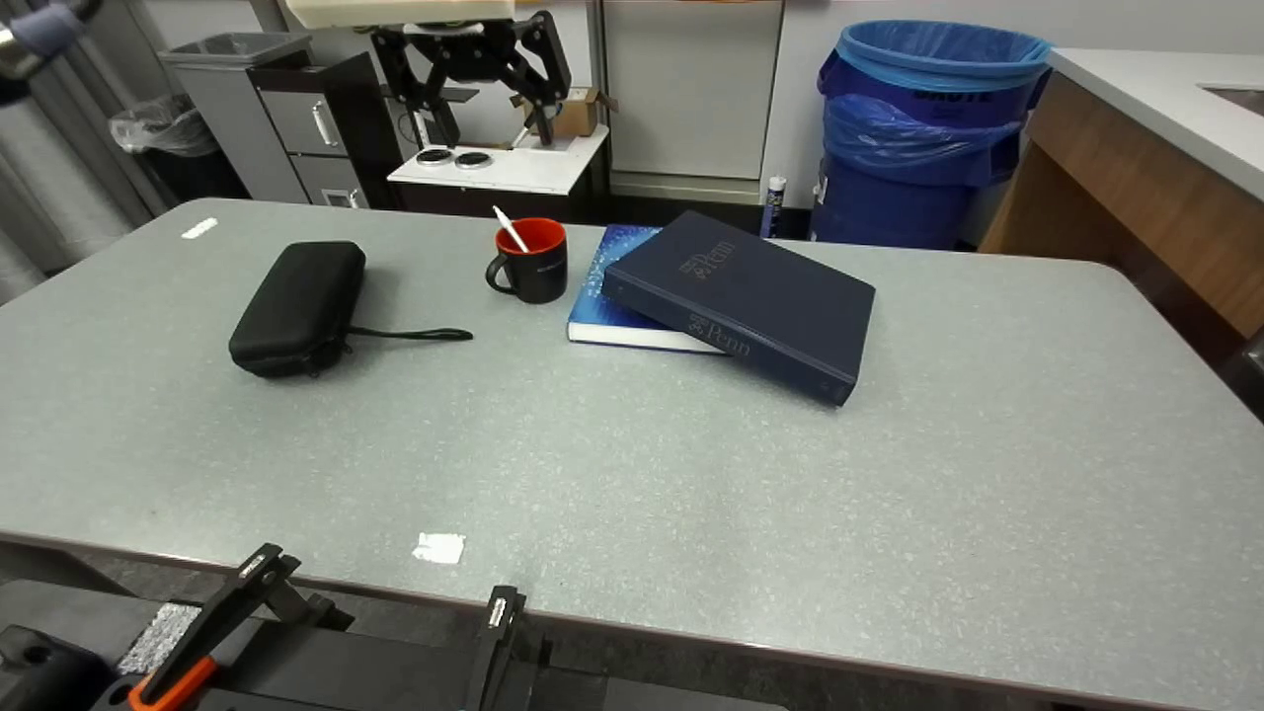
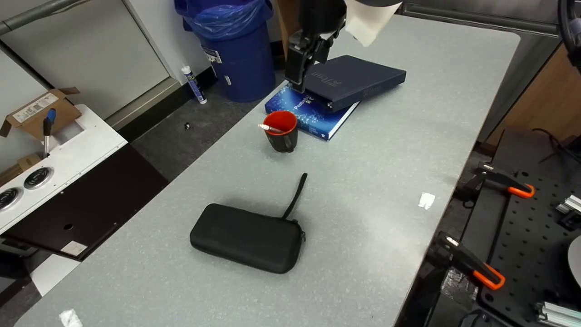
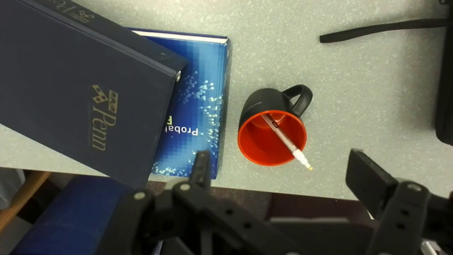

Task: Take the pen out of the mug and place it on the table

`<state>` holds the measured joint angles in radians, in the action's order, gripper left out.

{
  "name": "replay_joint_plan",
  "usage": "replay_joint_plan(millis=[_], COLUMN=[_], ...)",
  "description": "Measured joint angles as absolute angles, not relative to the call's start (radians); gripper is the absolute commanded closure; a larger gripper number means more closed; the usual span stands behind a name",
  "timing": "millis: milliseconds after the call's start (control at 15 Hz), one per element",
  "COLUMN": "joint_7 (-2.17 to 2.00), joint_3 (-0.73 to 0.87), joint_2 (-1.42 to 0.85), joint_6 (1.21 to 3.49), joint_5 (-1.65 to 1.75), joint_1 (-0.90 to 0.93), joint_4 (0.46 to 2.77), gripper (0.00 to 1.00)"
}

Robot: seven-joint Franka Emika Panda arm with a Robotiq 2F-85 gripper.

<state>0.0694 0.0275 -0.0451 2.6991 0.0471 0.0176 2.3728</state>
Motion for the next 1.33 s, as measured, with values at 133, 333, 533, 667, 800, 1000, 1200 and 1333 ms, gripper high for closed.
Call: replay_joint_plan(millis=[133,333,533,667,800,1000,1200,1333], joint_7=[0.069,0.078,0.130,0.171,0.215,0.272,0.320,0.346], joint_3=[0.027,0.026,0.002,-0.017,-0.030,-0.041,-0.055,-0.073], joint_2=[-0.046,-0.048,-0.096,-0.161,-0.233,-0.334,-0.420,-0.471], joint_6=[2.699,2.699,2.693,2.693,2.693,2.695,2.708,2.712], joint_5=[0.047,0.047,0.036,0.036,0.044,0.051,0.051,0.048], joint_1=[0.017,0.017,0.018,0.019,0.019,0.018,0.009,-0.005], joint_4=[2.368,2.367,2.338,2.296,2.243,2.157,2.075,2.024], gripper=[0.00,0.00,0.00,0.00,0.00,0.00,0.00,0.00])
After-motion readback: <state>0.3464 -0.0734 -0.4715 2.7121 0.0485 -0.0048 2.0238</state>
